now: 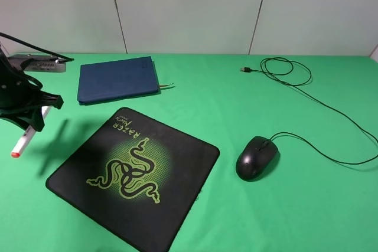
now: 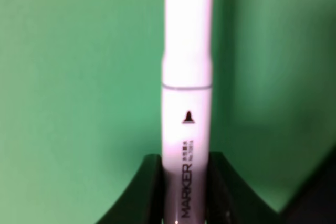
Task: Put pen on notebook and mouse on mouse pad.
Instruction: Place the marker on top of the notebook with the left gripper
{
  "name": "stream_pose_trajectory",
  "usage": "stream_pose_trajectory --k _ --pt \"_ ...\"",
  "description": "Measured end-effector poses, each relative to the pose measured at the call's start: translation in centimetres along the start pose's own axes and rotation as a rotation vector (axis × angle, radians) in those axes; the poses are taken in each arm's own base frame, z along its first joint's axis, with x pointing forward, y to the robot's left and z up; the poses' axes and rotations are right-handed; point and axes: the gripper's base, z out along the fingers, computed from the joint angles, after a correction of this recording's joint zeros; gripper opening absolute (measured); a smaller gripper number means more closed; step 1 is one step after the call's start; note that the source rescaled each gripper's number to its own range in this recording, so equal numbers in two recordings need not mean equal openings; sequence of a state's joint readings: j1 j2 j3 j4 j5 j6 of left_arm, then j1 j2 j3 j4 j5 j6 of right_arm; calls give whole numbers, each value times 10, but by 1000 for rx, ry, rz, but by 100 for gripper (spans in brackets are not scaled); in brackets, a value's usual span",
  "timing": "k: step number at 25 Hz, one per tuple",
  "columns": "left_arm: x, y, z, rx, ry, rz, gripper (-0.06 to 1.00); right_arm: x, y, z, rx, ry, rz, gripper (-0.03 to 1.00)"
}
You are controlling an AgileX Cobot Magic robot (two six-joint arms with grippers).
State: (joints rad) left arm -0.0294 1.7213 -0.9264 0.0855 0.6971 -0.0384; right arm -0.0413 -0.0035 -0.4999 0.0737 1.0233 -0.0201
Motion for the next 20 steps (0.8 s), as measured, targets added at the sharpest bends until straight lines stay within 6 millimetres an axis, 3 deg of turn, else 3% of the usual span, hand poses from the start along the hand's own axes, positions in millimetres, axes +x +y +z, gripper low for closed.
stream_pose_trajectory --k 4,14,17,20 --pt "-3 2 -21 -6 6 -5 0 0 0 0 0 0 0 100" --pt "-39 7 -80 -14 -81 -50 0 0 0 0 0 0 0 100" --pt "-50 7 -86 -6 -80 -58 0 0 0 0 0 0 0 100" --pt "-67 2 -80 4 -17 -26 0 0 0 0 0 0 0 100"
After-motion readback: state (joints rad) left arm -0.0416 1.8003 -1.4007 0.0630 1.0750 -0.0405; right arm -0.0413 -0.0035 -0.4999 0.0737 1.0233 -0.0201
